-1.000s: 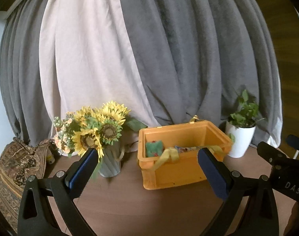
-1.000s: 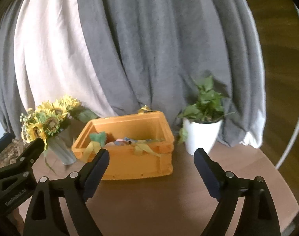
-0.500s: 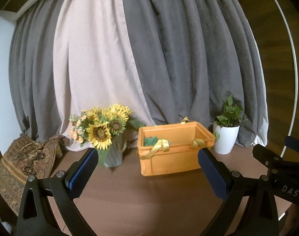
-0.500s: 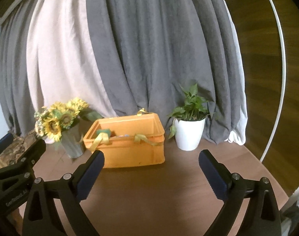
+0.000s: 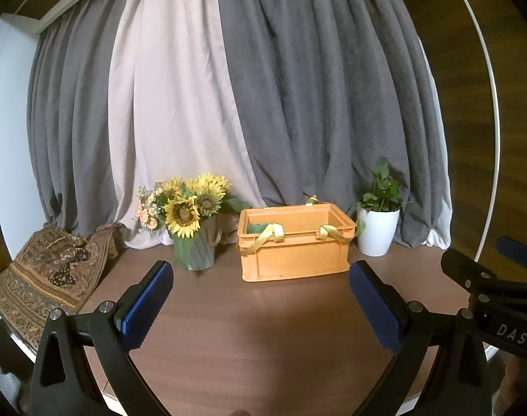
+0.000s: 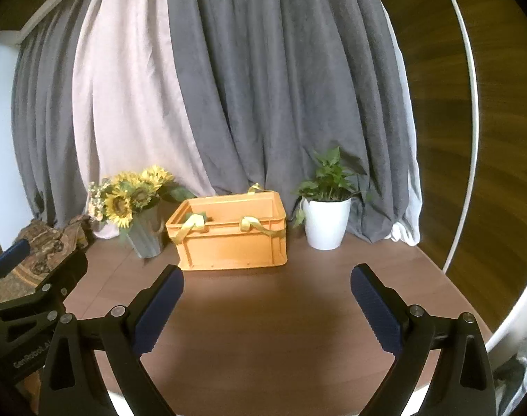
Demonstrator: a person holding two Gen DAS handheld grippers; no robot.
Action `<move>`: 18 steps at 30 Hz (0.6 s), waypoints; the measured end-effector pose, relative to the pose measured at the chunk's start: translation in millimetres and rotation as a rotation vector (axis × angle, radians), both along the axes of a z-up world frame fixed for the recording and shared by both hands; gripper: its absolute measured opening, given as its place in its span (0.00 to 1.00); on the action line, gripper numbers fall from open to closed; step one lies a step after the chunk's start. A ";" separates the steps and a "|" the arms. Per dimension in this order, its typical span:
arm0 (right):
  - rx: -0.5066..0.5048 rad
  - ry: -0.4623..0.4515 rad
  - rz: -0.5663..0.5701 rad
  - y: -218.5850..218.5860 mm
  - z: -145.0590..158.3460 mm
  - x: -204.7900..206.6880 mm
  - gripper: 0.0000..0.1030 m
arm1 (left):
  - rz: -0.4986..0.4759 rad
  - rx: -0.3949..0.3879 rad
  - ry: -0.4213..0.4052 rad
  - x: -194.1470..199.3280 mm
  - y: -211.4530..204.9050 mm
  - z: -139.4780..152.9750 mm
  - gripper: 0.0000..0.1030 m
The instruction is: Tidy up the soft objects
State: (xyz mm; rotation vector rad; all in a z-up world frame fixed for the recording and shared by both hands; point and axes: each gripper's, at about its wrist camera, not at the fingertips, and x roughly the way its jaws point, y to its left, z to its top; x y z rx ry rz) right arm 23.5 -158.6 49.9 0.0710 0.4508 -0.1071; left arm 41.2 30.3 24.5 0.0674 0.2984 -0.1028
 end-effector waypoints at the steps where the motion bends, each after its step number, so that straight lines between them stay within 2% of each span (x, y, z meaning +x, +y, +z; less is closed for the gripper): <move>1: -0.001 -0.002 0.002 0.2 0.4 -3.9 0.96 | 0.001 0.000 -0.001 -3.7 -0.3 0.3 1.00; 18: 0.008 -0.015 0.006 -7.9 4.8 -41.4 0.96 | -0.005 0.002 -0.008 -41.8 -7.3 5.0 1.00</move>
